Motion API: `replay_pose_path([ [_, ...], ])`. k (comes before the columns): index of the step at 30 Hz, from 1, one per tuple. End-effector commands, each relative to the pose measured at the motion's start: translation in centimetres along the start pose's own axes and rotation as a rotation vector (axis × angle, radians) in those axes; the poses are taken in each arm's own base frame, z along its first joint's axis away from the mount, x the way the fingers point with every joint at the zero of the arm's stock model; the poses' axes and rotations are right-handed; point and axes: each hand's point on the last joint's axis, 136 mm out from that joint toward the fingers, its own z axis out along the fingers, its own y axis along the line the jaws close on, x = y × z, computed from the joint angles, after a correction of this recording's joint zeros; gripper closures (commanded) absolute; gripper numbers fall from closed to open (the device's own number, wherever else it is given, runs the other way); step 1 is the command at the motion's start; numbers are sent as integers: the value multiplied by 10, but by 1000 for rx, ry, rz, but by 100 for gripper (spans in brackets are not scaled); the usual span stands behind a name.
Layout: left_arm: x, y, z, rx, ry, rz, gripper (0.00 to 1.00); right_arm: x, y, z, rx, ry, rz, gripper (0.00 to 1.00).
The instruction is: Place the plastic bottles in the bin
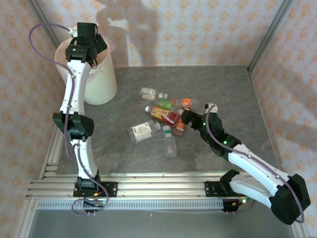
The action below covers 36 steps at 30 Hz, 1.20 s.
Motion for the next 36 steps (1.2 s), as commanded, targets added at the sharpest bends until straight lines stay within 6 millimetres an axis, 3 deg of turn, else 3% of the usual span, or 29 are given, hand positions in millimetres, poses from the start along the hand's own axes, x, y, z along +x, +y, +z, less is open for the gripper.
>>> replay_pose_path([
  [1, -13, -30, -42, 137, -49, 28, 0, 3, -5, 3, 67, 66, -39, 1],
  [6, 7, -58, -83, 287, -14, 66, 0, 18, -21, 17, 166, 157, 9, 1],
  [9, 27, -67, -107, 393, 24, 79, 0, 40, -19, 30, 173, 282, 30, 1],
  [11, 36, -65, -121, 435, 22, 92, 0, 63, -15, 40, 171, 415, 4, 4],
  [14, 39, -46, -132, 401, -6, 97, 0, 80, -17, 50, 225, 517, -42, 9],
  [23, 43, -16, -143, 321, -33, 123, 0, 112, -37, 72, 318, 585, -45, 18],
  [30, 50, -29, -141, 380, 12, 109, 0, 120, -60, 87, 388, 542, -89, 27],
  [36, 55, -35, -138, 405, 39, 107, 0, 112, -62, 99, 355, 491, -222, 27],
])
